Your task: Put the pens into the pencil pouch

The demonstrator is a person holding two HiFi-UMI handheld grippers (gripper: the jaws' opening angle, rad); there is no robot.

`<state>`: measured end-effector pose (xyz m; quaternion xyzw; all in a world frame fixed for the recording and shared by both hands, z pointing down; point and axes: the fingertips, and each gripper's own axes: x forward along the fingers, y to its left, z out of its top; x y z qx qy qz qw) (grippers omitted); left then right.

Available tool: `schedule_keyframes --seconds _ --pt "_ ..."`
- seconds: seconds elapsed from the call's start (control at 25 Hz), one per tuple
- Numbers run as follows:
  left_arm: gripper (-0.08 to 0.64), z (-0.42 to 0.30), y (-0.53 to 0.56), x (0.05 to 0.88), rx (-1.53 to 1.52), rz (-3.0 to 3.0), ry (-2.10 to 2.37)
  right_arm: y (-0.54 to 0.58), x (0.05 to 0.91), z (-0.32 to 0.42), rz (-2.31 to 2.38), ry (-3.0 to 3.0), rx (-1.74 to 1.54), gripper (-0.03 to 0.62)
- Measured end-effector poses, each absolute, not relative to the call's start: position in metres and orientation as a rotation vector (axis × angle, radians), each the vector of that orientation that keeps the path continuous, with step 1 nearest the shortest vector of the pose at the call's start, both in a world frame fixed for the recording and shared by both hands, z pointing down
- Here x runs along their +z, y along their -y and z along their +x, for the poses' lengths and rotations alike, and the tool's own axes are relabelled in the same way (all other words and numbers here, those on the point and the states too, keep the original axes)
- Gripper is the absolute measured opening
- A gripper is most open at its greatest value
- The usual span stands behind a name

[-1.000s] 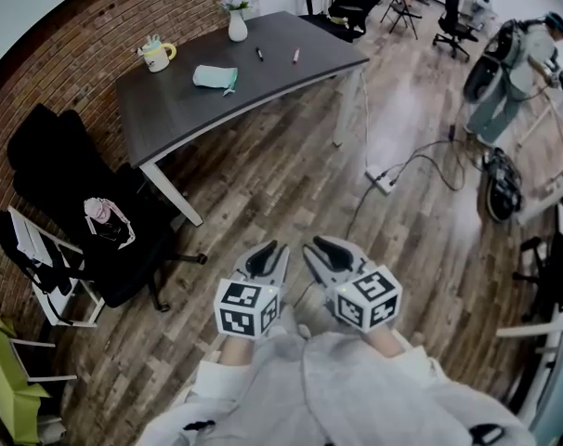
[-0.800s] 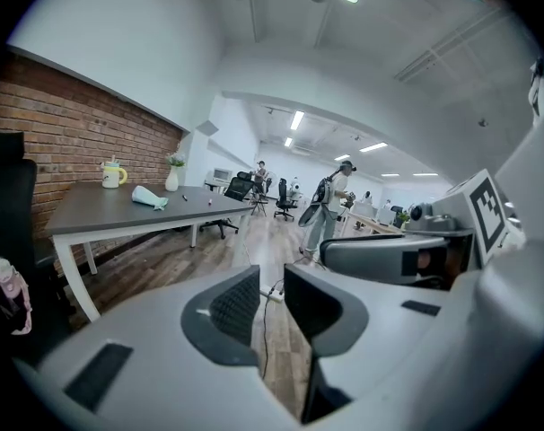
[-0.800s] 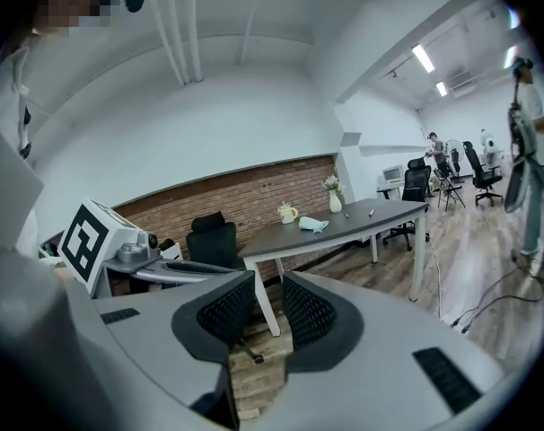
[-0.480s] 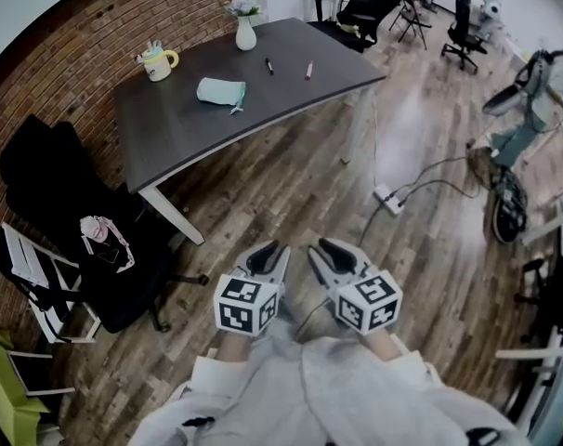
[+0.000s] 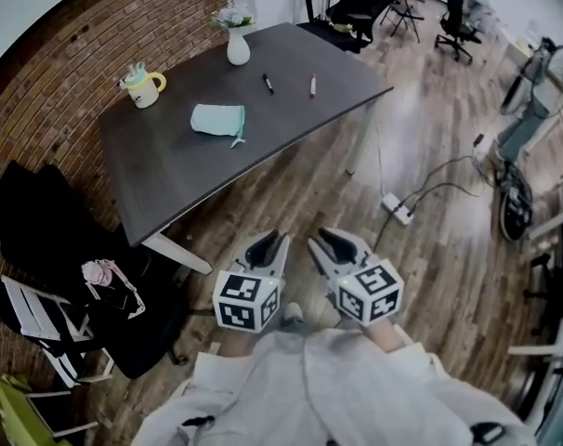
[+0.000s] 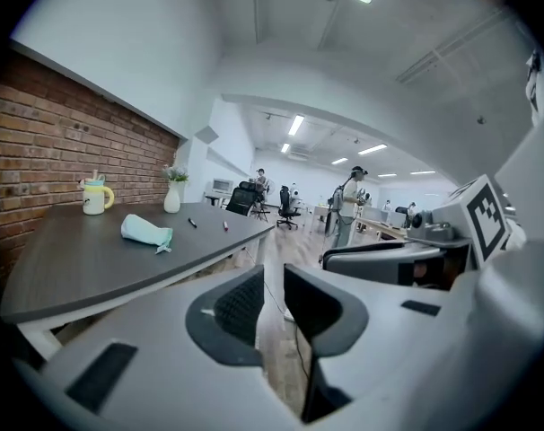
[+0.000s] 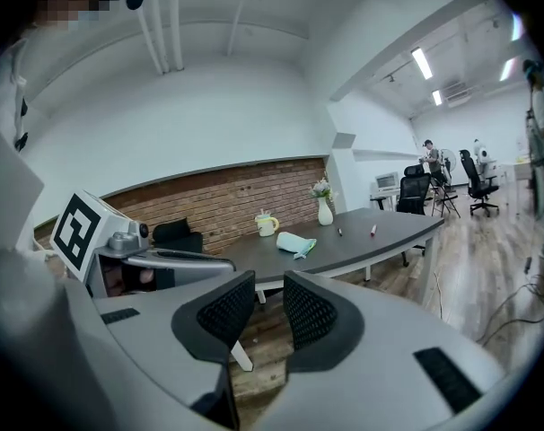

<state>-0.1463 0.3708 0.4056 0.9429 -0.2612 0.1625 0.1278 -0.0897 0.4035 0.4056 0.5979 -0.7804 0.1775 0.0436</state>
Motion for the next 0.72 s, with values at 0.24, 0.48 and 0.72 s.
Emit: schedule_keyframes --seconds 0.24,0.48,0.72 --pt "0.066 -0.136 -0.316 0.411 0.500 2.752 0.676 -0.349 0.407 -0.088 1.852 2.348 0.561 0.078" --pt "0.065 -0.129 -0.294 0.423 0.523 2.722 0.624 -0.326 0.417 -0.082 1.833 2.303 0.599 0.078" --pt "0.066 -0.126 -0.267 0.439 0.544 2.664 0.644 -0.304 0.433 -0.061 1.813 2.262 0.648 0.078"
